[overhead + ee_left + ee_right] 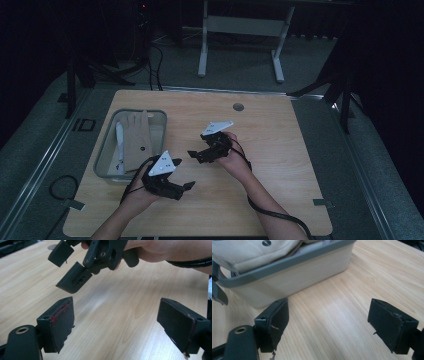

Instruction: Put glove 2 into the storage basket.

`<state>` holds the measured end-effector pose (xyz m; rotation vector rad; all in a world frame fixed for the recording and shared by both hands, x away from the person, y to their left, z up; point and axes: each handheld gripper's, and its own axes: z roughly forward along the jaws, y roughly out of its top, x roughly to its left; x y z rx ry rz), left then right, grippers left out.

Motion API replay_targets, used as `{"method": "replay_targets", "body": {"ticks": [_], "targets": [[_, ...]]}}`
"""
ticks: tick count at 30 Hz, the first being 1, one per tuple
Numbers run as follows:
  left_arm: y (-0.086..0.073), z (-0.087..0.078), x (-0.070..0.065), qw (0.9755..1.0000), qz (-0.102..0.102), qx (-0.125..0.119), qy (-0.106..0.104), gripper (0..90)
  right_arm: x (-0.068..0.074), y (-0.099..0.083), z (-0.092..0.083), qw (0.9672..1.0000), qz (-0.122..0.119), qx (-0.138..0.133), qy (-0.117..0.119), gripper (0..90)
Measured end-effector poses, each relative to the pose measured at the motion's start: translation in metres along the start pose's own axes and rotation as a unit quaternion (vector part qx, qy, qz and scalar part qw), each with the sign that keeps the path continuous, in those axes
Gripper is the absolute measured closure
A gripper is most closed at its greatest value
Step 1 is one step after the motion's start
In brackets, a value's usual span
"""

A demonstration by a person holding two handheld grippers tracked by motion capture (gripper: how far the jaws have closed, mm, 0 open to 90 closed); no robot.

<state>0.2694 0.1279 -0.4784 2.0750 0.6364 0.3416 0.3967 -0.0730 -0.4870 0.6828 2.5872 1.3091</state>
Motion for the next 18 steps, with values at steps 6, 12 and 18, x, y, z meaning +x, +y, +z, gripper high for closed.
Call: {"method": "replay_targets", "body": {"ticks": [6,12,18], "targets": [[-0.007,0.016,-0.008,0.9998,0.000,-0.006,-0.019,14.6,-0.005,-0.020,-0.003,1.0000,-0.003,0.003,-0.003,16.9],[-0.014,0.033,-0.014,0.9991,0.003,0.003,-0.043,14.7,-0.011,-0.039,-0.008,1.0000,0.006,0.005,-0.004,16.8],[-0.019,0.048,-0.020,0.9983,0.001,0.003,-0.059,14.7,-0.014,-0.058,-0.011,0.9999,0.005,0.002,-0.010,16.0]]}}
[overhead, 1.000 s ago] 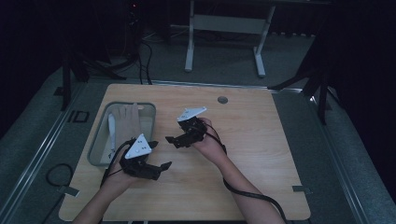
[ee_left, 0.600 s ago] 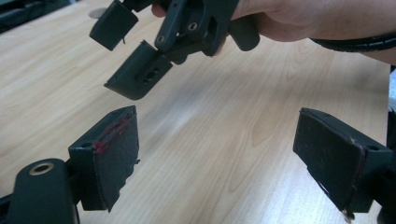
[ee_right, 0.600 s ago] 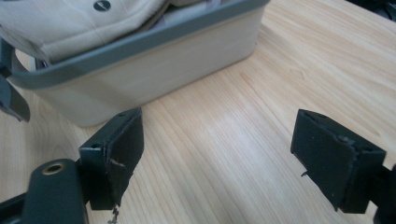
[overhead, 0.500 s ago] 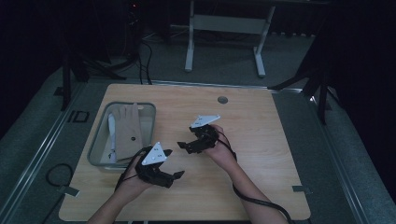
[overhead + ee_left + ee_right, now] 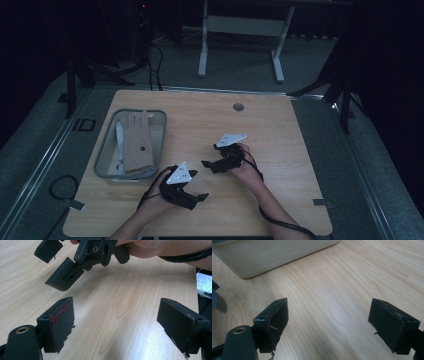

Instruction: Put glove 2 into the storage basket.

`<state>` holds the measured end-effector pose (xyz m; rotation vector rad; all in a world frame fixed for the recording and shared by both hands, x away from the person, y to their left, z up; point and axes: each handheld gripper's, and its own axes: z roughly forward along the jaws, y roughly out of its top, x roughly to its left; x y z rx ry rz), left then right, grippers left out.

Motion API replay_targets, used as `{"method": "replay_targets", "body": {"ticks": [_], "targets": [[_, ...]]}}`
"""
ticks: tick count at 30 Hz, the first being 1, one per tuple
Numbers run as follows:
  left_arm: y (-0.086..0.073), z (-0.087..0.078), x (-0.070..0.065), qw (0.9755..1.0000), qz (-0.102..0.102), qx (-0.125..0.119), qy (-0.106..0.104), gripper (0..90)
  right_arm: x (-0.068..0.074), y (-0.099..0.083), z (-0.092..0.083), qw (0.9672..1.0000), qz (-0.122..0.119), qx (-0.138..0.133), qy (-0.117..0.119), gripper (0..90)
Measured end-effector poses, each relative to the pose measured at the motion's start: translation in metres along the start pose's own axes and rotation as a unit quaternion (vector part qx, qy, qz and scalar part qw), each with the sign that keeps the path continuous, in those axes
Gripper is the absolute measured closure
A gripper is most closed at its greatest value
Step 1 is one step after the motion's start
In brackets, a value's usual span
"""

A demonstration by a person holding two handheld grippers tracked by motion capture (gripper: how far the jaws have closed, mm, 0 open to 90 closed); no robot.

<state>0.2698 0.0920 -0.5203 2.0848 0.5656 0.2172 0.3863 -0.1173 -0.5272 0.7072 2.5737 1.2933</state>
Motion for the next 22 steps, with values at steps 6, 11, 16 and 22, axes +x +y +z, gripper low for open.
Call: {"method": "replay_targets", "body": {"ticks": [6,11,16,22], "targets": [[-0.001,0.008,-0.001,0.9999,0.000,-0.007,-0.011,14.7,-0.003,-0.016,-0.006,0.9999,0.008,-0.006,0.001,15.9],[-0.004,0.013,-0.001,0.9999,0.000,-0.003,-0.017,14.7,-0.005,-0.026,-0.007,0.9999,0.015,-0.006,0.001,16.0],[-0.003,0.013,0.000,0.9998,-0.001,-0.003,-0.022,14.7,-0.006,-0.026,-0.008,0.9998,0.014,-0.013,0.004,16.1],[-0.003,0.012,0.001,0.9998,-0.002,-0.003,-0.022,14.7,-0.006,-0.026,-0.006,0.9999,0.013,-0.007,0.002,16.1]]}}
